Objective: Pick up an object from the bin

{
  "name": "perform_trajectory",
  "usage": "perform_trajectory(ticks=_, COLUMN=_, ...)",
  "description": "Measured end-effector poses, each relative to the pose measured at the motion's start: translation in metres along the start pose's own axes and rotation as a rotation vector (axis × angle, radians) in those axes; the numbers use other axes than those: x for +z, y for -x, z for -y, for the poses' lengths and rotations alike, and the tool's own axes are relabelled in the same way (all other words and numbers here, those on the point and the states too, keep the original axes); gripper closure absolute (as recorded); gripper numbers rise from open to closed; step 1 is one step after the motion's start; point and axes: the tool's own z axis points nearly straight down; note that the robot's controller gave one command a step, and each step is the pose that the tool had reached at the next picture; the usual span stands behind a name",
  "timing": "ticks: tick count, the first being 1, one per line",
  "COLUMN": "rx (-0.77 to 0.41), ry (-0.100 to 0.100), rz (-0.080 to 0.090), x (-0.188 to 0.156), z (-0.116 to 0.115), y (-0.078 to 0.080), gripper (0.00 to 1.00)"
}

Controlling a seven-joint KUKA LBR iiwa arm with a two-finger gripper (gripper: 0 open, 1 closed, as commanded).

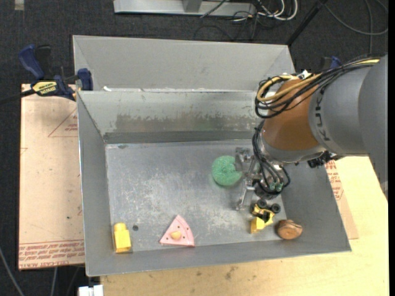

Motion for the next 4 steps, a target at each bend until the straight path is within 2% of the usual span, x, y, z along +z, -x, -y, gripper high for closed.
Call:
perform_trajectory(ticks=1, rx=-0.014, ry=0.001, rz=-0.003, x=-0.001, z=-0.006, y=0.020, gripper=0.00)
perform_trajectory(ticks=3, rx=-0.061, ry=0.001, rz=0.001, x=-0.001, z=-0.046, y=0.040, gripper=0.00)
perform_trajectory(ticks=4, rx=-0.097, ry=0.000, rz=-0.004, x=-0.014, z=-0.103, y=0.059, gripper=0.00)
